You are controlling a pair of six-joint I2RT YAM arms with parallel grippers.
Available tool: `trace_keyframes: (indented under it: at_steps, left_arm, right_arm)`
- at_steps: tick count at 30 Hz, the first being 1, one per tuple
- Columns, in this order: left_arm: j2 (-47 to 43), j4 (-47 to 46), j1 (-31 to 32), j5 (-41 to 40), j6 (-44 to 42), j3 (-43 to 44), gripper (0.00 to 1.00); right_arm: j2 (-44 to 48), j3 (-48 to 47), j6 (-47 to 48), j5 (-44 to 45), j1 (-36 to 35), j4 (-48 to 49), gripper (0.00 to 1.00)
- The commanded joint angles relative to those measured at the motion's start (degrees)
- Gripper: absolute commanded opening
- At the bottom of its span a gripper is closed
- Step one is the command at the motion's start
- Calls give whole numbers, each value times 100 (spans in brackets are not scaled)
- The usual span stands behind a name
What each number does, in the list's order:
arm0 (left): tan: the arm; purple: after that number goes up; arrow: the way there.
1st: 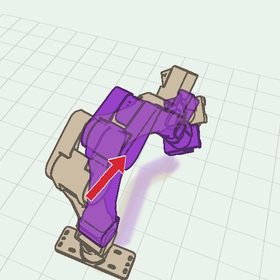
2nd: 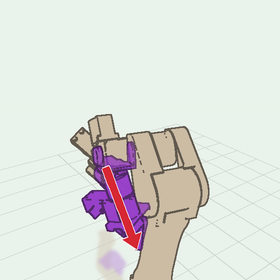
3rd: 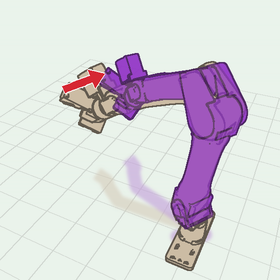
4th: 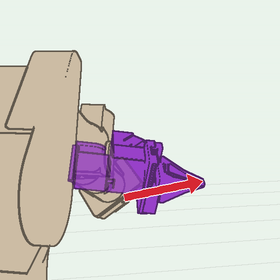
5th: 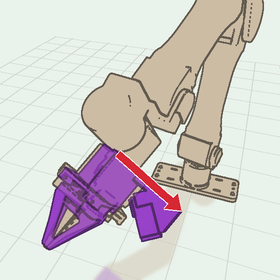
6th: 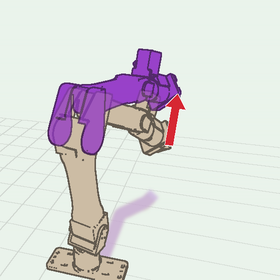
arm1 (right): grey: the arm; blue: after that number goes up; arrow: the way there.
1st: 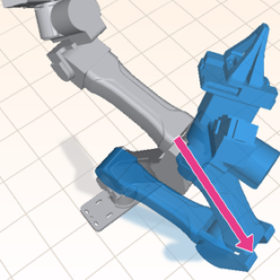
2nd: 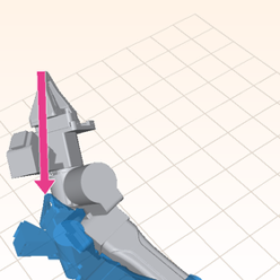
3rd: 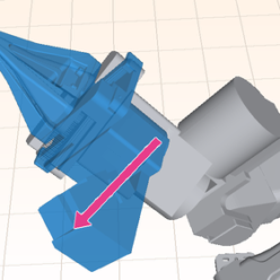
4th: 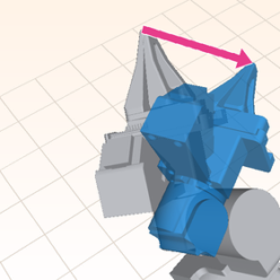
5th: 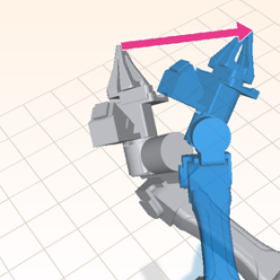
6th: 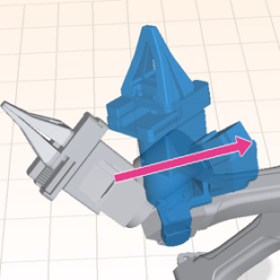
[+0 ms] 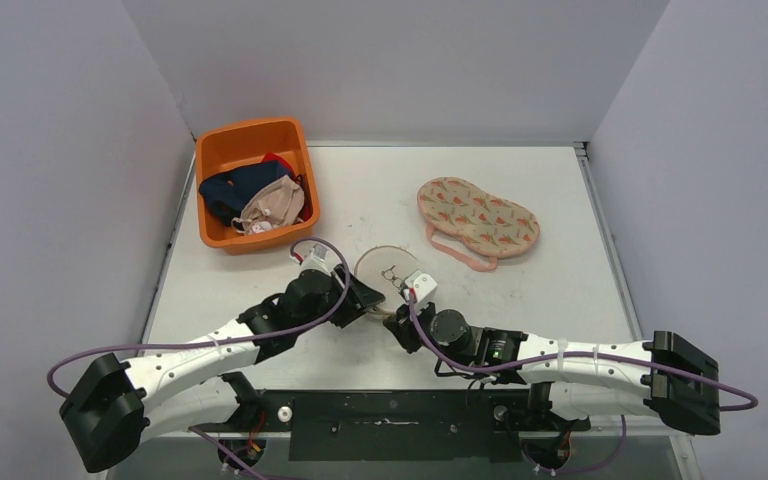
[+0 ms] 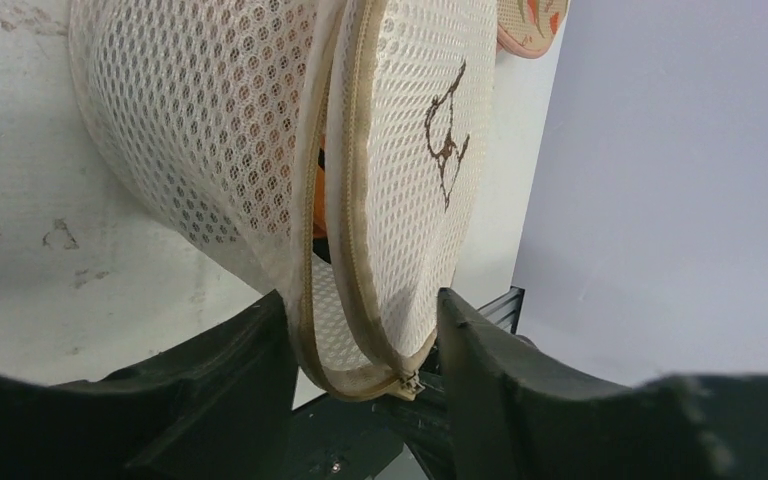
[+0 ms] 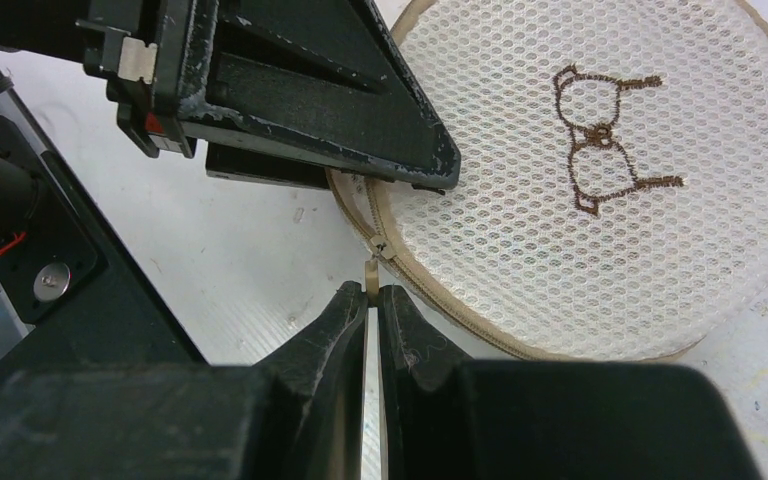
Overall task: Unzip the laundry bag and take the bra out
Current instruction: Unzip the laundry bag at the center of the board.
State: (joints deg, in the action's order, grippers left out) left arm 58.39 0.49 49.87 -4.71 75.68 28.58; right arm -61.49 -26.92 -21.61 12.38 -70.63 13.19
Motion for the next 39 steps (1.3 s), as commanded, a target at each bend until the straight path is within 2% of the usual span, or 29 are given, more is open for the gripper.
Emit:
trace_keyframes:
  at_steps: [1, 2, 7, 21, 29, 30, 31, 36, 38, 39]
  left_arm:
    - [33, -507, -77, -138, 103, 191, 41]
    - [20, -480, -108, -143, 97, 192, 32]
    - [-95, -368, -333, -124, 60, 127, 0]
    - [-96, -555, -922, 412, -170, -56, 0]
    - [587, -869, -1216, 1070, -634, 331, 0]
    - [687, -801, -1237, 1128, -697, 438, 1]
    - [762, -683, -1263, 1141, -746, 548, 10]
    - [505, -117, -1279, 1054, -922, 684, 66]
    - [260, 356, -1278, 1065, -978, 657, 80]
    - [97, 530, -1271, 1082, -984, 604, 82]
  right_arm:
    - [157, -161, 7, 17, -74, 124, 5]
    - [205, -152, 7, 38, -81, 75, 5]
    - [462, -70, -17, 231, -82, -225, 5]
    - [944, 158, -630, 1508, -74, -1073, 5]
    - [941, 168, -565, 1299, -74, -867, 5]
    - [900, 133, -558, 1298, -74, -859, 5]
    - [845, 80, -548, 1287, -76, -850, 5]
    - [659, -140, -532, 1141, -82, -720, 5]
    - [565, -258, -525, 1061, -82, -704, 5]
    - [497, -336, -509, 1006, -82, -700, 5]
